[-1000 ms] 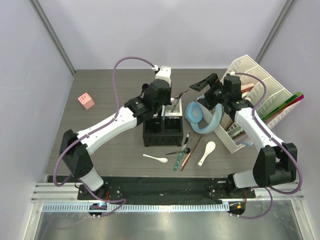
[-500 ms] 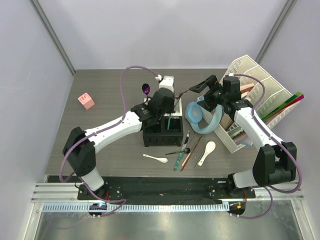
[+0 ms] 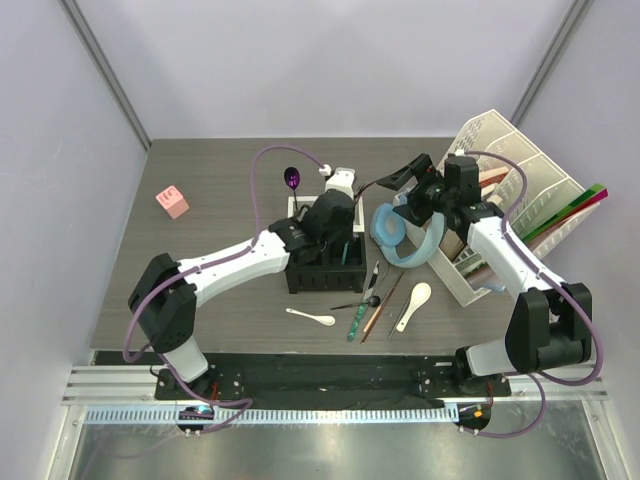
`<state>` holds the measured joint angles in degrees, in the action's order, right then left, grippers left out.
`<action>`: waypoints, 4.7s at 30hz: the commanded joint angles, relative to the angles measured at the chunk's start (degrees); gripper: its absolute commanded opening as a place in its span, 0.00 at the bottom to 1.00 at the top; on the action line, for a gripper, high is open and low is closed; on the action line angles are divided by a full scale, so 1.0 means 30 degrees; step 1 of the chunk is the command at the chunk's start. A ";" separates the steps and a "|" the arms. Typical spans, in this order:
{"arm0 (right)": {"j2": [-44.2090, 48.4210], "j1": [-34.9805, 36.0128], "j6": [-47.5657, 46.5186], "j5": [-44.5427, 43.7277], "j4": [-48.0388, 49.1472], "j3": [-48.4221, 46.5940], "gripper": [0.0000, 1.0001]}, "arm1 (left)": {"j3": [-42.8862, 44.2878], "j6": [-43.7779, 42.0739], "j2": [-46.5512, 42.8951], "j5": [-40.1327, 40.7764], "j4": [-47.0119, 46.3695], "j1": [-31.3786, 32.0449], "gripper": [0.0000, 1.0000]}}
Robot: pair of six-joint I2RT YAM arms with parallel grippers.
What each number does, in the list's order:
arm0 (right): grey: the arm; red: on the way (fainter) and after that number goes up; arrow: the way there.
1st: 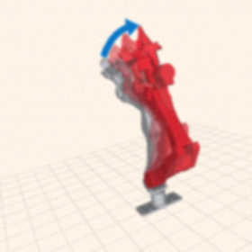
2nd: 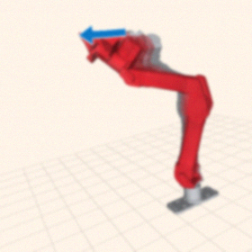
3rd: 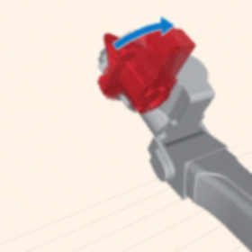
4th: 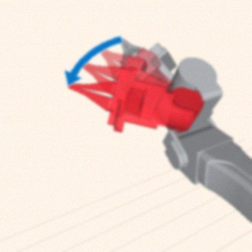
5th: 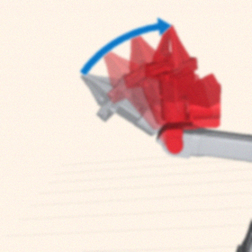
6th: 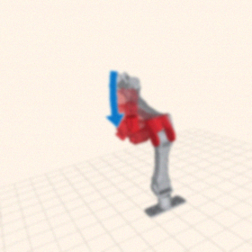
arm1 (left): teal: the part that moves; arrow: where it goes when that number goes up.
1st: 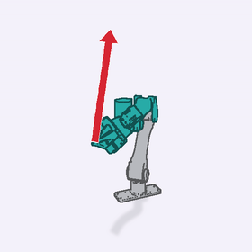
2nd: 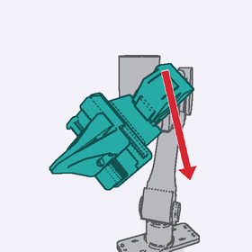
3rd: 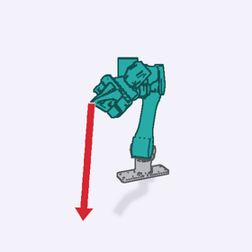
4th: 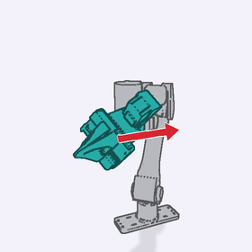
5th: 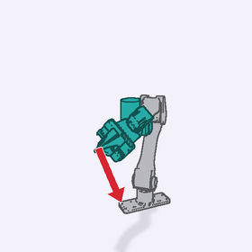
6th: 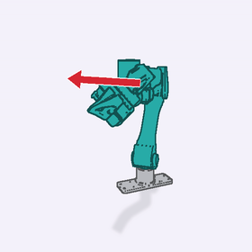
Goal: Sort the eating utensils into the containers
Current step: Place the chopstick in the container, then move the container to the center of the board.
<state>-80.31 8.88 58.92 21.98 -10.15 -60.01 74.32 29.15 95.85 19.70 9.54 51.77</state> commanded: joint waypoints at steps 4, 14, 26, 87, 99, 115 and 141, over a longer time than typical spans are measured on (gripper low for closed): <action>0.0843 0.0027 0.0196 0.0116 0.1363 0.0988 0.99 | -0.0428 -0.0369 -0.0633 -0.0709 -0.1012 0.0907 0.13; 0.2073 -0.0002 0.0255 -0.0235 0.1188 0.1341 1.00 | 0.0595 -0.0165 -0.0457 -0.0184 0.1300 0.1289 0.35; 0.1781 0.2633 -0.3936 -0.4484 -0.6429 -0.5250 1.00 | 0.4264 -0.0048 -0.3177 -0.0357 0.9417 0.0908 0.46; -0.2024 0.4449 -0.1826 -0.0353 -0.3238 -0.0504 1.00 | -0.3421 -0.3856 -0.0166 -0.3345 0.8215 0.0586 0.41; -0.6123 0.5300 -0.2440 -0.0120 -0.2183 -0.3429 1.00 | -0.3564 -0.3125 -0.0164 -0.4018 0.7982 0.0527 0.41; -1.0553 0.5974 -0.3407 0.1522 -0.2562 -0.8561 1.00 | -0.2919 -0.3738 0.0657 -0.4225 0.8158 0.0381 0.41; -0.1591 0.5945 -0.3790 -0.1582 -0.6753 -0.3938 1.00 | -0.4032 -0.7166 -0.1015 -0.7094 0.9154 -0.0469 0.45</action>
<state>-87.07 26.41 46.87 19.51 -28.62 -75.37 60.64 9.72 91.77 1.63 36.25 50.17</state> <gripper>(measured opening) 0.996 0.447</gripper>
